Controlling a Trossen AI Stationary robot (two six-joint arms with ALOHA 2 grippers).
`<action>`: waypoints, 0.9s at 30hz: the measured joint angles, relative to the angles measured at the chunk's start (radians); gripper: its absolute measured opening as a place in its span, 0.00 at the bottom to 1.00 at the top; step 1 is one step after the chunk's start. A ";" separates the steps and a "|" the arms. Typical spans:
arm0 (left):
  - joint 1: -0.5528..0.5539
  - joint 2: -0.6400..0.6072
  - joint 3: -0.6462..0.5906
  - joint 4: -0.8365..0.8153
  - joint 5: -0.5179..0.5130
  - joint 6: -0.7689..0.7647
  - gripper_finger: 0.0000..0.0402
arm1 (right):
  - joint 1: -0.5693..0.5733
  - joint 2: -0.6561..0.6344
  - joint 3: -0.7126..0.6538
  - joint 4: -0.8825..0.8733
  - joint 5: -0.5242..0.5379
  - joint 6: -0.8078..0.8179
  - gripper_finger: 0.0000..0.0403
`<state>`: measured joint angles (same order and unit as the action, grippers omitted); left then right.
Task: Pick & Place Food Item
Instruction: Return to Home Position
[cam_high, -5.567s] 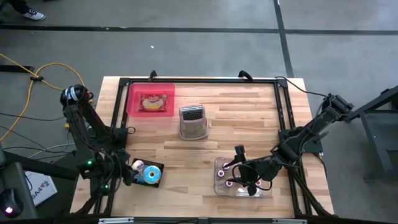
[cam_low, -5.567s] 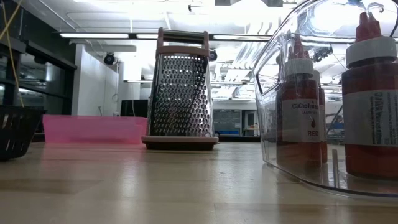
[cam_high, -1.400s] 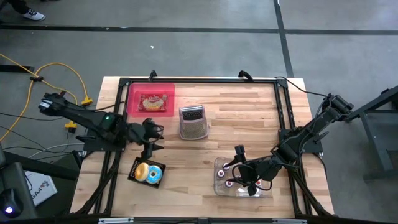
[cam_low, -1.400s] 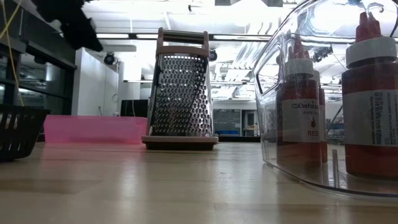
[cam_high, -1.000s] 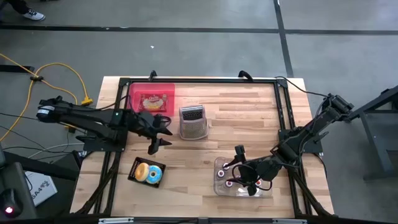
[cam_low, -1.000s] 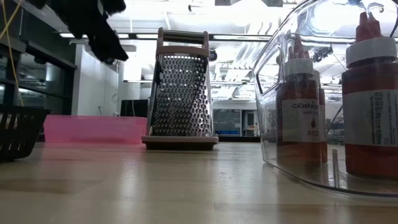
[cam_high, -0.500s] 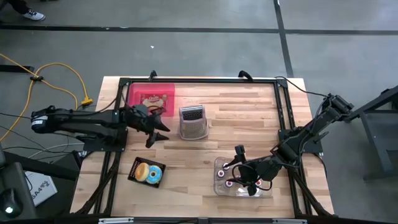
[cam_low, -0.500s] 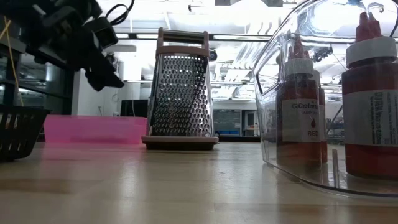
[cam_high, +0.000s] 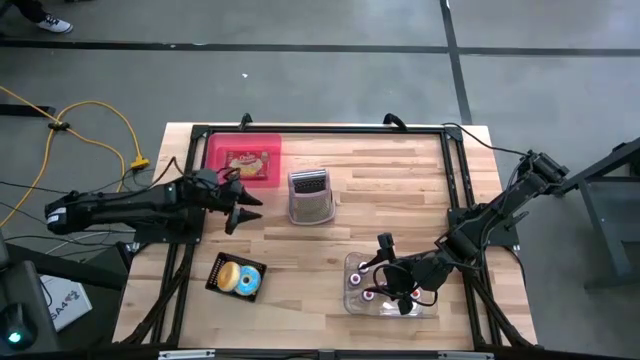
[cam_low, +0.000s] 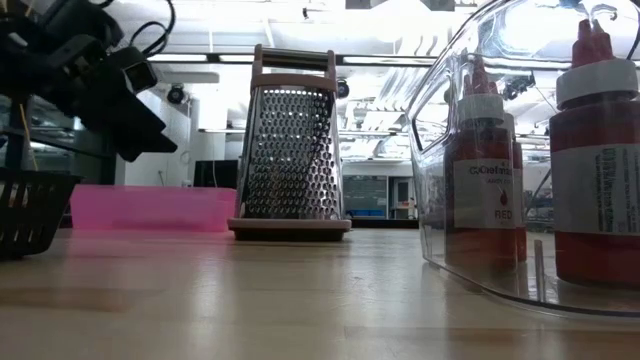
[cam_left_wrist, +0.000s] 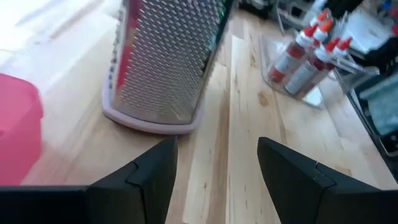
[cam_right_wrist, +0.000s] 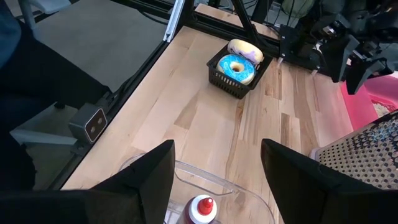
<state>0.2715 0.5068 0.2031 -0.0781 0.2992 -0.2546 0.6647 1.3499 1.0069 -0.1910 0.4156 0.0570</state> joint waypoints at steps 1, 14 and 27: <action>0.001 -0.021 -0.012 0.004 -0.012 -0.005 0.54 | 0.000 0.000 0.000 0.000 0.000 0.000 0.56; -0.002 -0.220 -0.112 0.004 -0.168 -0.058 0.54 | 0.000 0.000 0.000 0.000 0.000 0.000 0.56; -0.002 -0.348 -0.138 -0.047 -0.285 -0.083 0.54 | 0.000 0.000 0.000 0.000 0.000 0.000 0.56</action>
<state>0.2695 0.1585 0.0650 -0.1246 0.0143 -0.3374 0.6649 1.3502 1.0069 -0.1911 0.4156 0.0570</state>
